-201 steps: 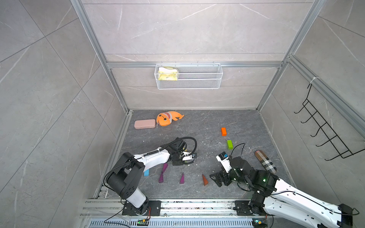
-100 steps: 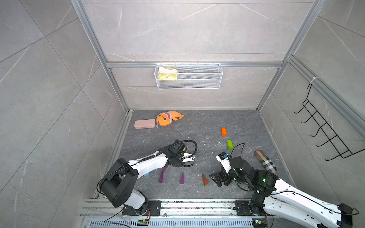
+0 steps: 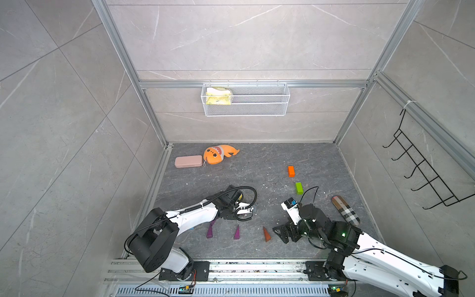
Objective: Assemble a small pinwheel with building blocks
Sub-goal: Assemble the building block at the center of the board.
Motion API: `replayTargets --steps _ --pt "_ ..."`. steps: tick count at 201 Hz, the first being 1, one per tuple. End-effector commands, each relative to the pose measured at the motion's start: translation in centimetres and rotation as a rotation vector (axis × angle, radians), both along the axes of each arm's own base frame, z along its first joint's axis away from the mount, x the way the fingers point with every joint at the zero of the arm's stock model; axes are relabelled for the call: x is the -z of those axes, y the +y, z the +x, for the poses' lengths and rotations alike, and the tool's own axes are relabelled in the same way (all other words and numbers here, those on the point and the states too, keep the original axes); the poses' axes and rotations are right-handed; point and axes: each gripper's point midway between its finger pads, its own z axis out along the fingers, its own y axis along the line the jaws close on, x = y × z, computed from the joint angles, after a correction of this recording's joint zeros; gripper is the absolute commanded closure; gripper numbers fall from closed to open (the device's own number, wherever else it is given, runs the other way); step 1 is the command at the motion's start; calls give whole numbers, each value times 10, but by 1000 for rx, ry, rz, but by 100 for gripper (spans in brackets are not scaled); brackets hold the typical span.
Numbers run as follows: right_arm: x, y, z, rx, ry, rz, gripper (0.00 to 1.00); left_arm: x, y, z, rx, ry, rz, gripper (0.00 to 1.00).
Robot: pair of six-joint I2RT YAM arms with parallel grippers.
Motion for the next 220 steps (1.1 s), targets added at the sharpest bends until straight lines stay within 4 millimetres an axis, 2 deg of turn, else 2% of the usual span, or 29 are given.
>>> replayTargets --steps 1,133,220 --pt "0 1 0 -9 -15 3 0 -7 -1 5 16 -51 0 72" --pt "-1 1 0 -11 -20 4 0 8 1 10 27 -81 51 72" --pt "0 1 0 -12 -20 2 0 16 2 21 15 -111 88 76"
